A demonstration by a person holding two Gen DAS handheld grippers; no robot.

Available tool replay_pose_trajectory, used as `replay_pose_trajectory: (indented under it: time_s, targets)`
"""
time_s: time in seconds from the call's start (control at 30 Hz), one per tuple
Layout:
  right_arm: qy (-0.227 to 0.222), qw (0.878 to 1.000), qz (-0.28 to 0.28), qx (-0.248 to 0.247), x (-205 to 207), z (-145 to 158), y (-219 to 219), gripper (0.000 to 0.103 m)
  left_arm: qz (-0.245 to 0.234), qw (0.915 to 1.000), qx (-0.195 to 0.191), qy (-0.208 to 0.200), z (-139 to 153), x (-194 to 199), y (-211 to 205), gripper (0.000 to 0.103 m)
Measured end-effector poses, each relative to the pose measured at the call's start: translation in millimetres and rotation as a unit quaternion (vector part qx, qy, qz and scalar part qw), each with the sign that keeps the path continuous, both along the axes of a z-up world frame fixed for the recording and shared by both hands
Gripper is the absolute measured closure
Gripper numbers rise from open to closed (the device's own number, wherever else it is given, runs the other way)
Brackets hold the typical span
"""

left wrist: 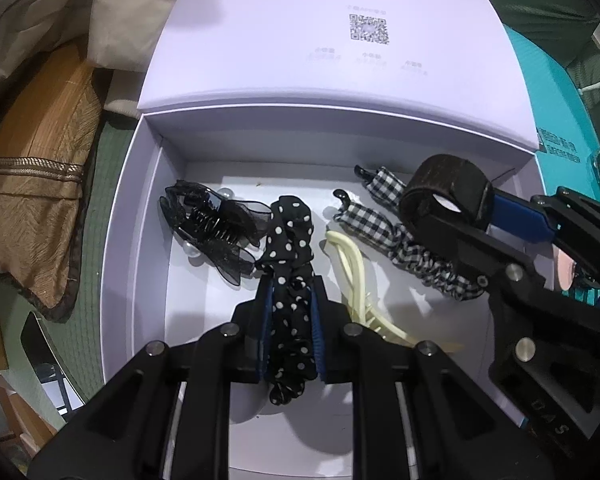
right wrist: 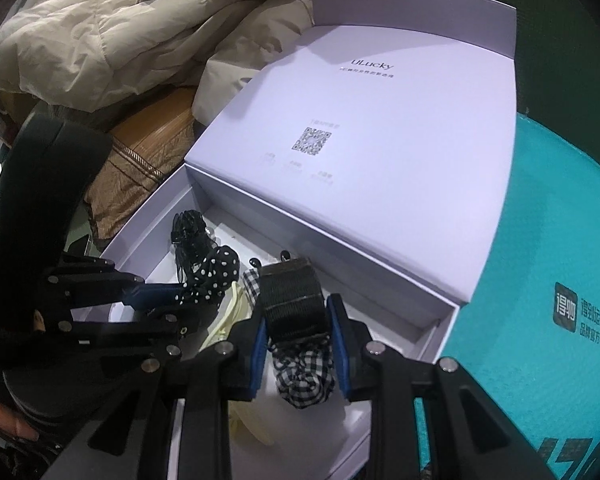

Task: Organize objects
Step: 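Lower both tools into the box and open them to release scrunchie and band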

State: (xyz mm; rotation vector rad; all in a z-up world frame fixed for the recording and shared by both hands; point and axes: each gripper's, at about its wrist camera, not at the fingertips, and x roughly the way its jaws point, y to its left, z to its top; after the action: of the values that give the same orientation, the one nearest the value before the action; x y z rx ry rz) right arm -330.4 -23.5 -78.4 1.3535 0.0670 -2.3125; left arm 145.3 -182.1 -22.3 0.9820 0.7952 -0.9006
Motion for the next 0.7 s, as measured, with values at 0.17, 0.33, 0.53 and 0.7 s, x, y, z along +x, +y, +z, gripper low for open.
replay_pose_trajectory:
  time_s: [0.17,0.33,0.53,0.7]
  targets:
    - [0.000,1.000,-0.005,-0.009,-1.1,0.5,2.8,0.075,0.019,0.9998,-0.002,-0.003,0.7,4.0,-0.8,0.077]
    - [0.006,1.000,-0.006,-0.009,1.7,3.3,4.2,0.057,0.027,0.9996,-0.007,-0.004,2.2,5.8,0.0,0.072]
    - [0.015,0.999,-0.019,-0.028,3.4,8.3,9.9,0.057,0.034,0.9992,-0.020,-0.001,9.2,4.6,3.7,0.071]
    - [0.021,0.999,-0.022,-0.036,5.9,20.4,14.3,0.057,0.031,0.9987,-0.039,-0.013,24.8,-5.0,9.3,0.071]
